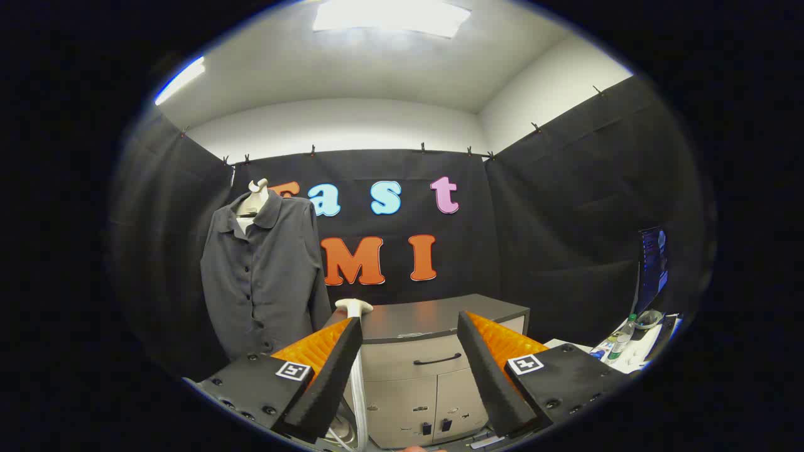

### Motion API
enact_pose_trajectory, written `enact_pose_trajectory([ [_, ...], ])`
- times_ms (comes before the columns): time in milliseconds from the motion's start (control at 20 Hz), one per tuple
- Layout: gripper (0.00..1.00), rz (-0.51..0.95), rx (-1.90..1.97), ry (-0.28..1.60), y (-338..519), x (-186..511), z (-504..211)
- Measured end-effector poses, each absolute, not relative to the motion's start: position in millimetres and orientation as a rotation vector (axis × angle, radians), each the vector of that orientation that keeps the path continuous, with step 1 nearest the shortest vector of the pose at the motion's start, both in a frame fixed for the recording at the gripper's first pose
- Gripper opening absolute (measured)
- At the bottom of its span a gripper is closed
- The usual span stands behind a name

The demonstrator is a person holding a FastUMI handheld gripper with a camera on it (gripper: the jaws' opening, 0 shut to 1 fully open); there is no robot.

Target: Iron the clothes twice with a garment steamer, once on the left side and once on the right side.

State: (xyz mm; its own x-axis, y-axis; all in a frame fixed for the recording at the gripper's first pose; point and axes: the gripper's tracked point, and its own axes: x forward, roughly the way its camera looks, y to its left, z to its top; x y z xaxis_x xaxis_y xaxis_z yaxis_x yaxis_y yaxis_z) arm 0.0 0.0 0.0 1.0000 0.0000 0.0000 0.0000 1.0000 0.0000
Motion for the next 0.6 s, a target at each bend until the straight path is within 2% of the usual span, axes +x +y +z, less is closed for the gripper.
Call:
enact_pose_trajectory([
  [400, 0.98, 0.006, -0.01, -0.018, 9, 5, -8],
  [600, 0.98, 0.065, 0.018, -0.011, 29, 6, -16],
])
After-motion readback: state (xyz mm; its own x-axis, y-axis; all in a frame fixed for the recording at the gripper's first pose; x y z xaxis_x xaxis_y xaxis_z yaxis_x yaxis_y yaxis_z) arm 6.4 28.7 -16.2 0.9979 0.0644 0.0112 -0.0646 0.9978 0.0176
